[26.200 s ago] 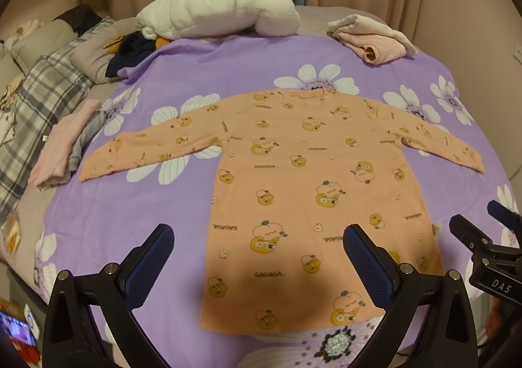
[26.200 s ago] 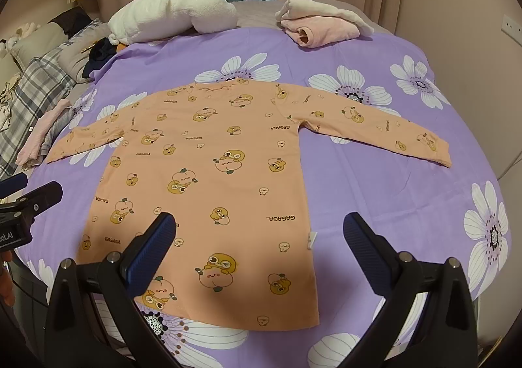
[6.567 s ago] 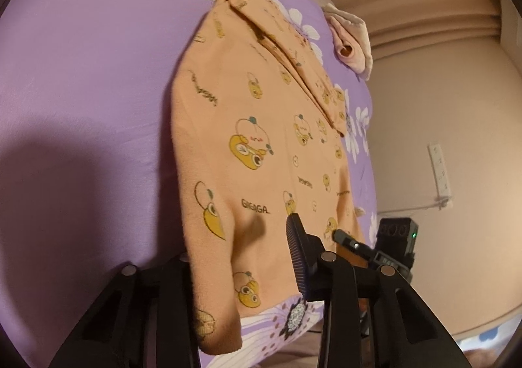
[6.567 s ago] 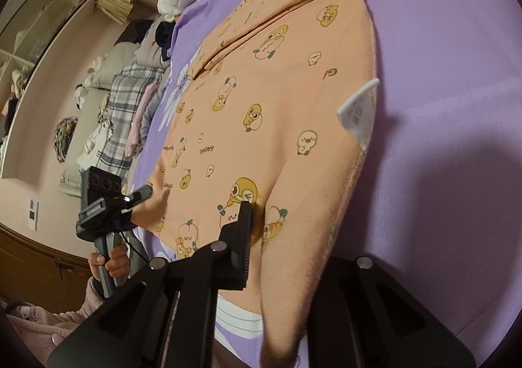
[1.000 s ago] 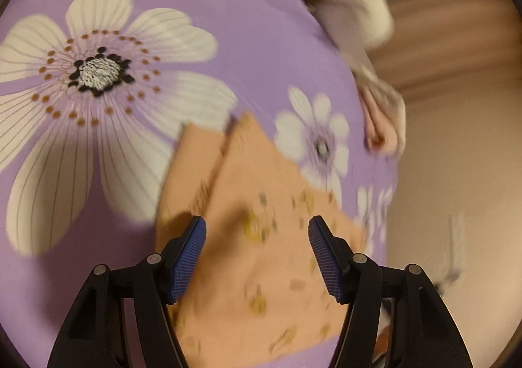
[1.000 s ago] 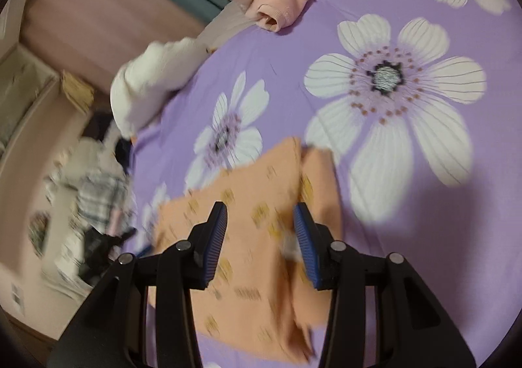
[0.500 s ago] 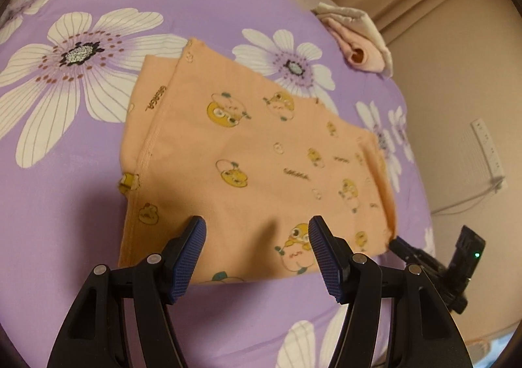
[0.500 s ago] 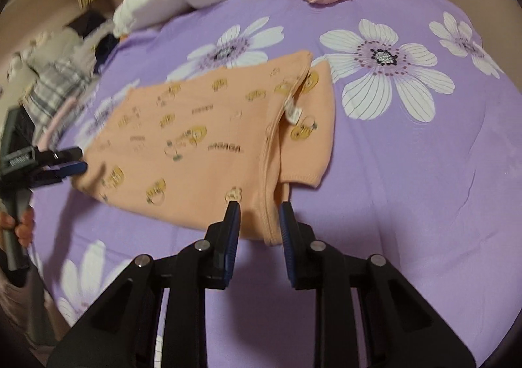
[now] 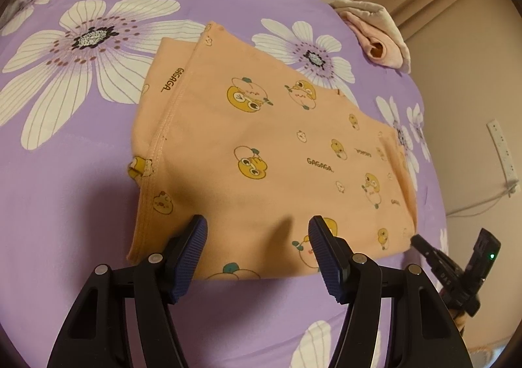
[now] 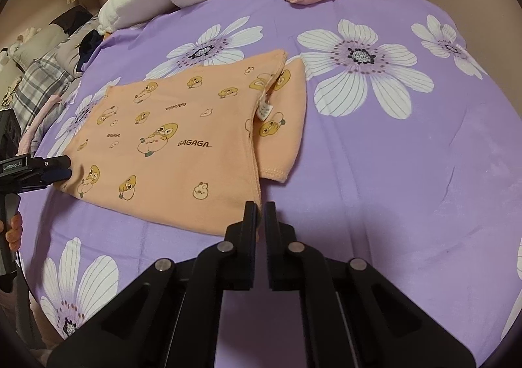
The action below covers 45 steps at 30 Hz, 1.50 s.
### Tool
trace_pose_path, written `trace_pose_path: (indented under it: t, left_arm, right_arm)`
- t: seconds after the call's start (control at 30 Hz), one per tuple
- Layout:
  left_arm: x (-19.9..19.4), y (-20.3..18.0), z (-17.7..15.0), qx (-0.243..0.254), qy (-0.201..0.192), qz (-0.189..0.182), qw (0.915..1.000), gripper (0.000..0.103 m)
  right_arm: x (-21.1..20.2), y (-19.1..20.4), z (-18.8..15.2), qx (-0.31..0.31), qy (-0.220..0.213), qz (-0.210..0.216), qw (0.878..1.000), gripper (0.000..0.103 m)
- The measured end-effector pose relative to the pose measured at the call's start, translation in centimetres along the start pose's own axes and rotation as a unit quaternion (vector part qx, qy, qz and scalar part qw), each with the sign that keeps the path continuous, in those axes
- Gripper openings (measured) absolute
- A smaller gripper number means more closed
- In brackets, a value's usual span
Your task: Fold small clothes
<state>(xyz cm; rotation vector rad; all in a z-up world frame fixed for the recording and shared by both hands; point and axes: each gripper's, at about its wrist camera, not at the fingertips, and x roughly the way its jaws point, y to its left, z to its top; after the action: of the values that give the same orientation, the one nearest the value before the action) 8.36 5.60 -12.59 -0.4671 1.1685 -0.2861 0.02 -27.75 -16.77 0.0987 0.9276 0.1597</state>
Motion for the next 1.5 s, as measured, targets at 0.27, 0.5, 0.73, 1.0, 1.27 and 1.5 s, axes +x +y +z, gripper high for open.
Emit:
trace_pose_path:
  t: [0.27, 0.5, 0.73, 1.0, 1.27, 1.5]
  left_arm:
    - [0.0, 0.5, -0.3, -0.014, -0.001, -0.003, 0.9999, 0.063]
    - [0.0, 0.8, -0.2, -0.028, 0.000, -0.007, 0.9996, 0.063]
    - [-0.3, 0.8, -0.5, -0.031, 0.002, -0.006, 0.9995, 0.063]
    - [-1.7, 0.9, -1.1, -0.038, 0.000, -0.004, 0.9993, 0.064]
    - [-4.1, 2.1, -1.8, -0.061, -0.022, -0.011, 0.9979, 0.064]
    - [-5.2, 3.5, -2.1, -0.089, -0.037, -0.028, 0.9949, 0.068]
  right_arm:
    - [-0.2, -1.0, -0.5, 0.012, -0.003, -0.009, 1.000, 0.006]
    - [-0.4, -1.6, -0.7, 0.018, -0.005, -0.017, 1.000, 0.006]
    - [-0.6, -2.1, -1.1, 0.026, -0.005, -0.025, 0.999, 0.006]
    - [-1.0, -1.9, -1.0, 0.018, -0.009, -0.051, 0.998, 0.009]
    - [-2.2, -1.1, -0.7, 0.001, -0.027, -0.081, 0.996, 0.012]
    - [-3.6, 0.1, -0.3, -0.015, -0.042, -0.089, 0.995, 0.032]
